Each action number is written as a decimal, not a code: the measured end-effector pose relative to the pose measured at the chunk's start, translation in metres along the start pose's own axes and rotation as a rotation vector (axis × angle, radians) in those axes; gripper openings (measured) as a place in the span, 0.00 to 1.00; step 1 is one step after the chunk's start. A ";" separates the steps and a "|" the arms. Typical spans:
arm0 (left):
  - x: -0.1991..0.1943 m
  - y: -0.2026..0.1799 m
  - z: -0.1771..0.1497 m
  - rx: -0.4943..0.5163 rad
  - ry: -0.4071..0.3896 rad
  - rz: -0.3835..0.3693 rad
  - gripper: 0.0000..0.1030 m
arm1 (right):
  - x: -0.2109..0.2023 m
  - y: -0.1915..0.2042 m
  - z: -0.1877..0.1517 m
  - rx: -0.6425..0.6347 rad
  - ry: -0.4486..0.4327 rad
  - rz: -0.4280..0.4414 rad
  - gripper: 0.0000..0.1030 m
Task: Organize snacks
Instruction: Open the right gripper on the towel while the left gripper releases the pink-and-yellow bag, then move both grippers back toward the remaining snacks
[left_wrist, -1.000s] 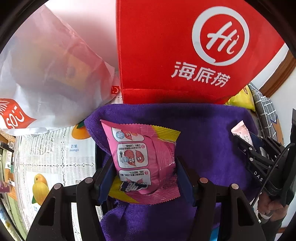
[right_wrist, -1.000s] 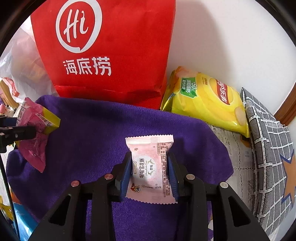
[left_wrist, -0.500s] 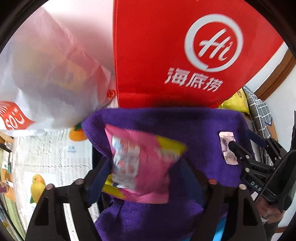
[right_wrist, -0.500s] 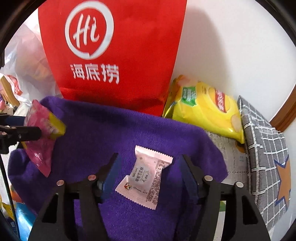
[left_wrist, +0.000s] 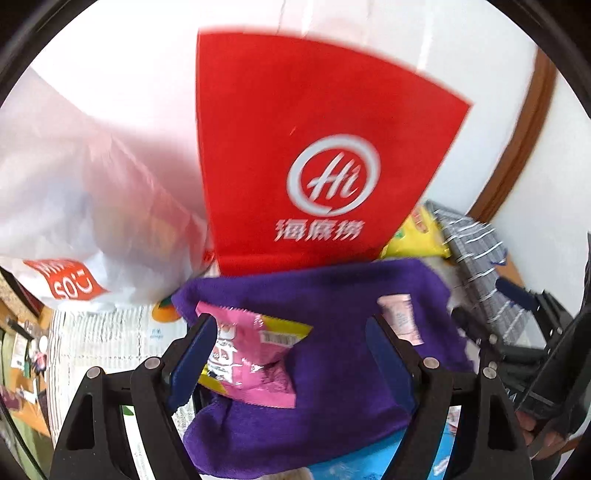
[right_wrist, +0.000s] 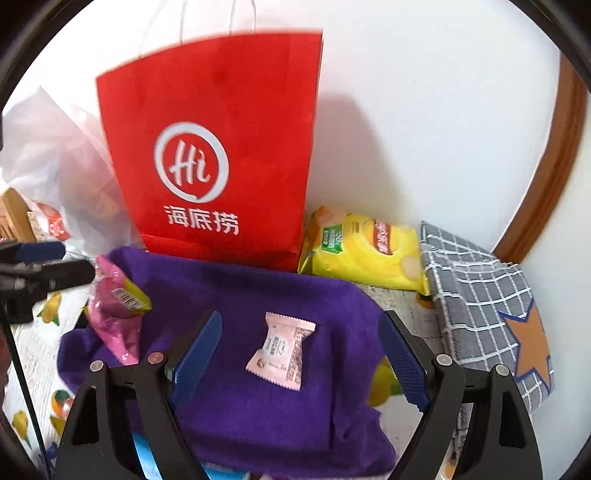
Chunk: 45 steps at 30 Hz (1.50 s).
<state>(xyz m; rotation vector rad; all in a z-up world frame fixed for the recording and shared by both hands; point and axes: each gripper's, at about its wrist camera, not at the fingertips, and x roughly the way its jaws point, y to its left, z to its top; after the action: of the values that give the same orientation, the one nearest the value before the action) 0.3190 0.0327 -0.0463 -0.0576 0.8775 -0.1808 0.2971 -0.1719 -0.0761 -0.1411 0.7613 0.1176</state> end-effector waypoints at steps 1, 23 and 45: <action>-0.007 -0.003 0.000 0.011 -0.012 0.008 0.79 | -0.005 0.000 0.000 -0.006 -0.007 -0.005 0.84; -0.094 0.000 -0.087 -0.037 -0.046 0.092 0.79 | -0.074 -0.034 -0.109 0.108 0.019 0.042 0.82; -0.094 0.038 -0.183 -0.153 0.037 0.153 0.79 | -0.008 -0.026 -0.170 0.000 0.148 0.142 0.51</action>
<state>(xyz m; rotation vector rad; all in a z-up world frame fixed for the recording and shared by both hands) 0.1247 0.0915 -0.0967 -0.1298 0.9276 0.0283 0.1800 -0.2269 -0.1900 -0.0964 0.9193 0.2442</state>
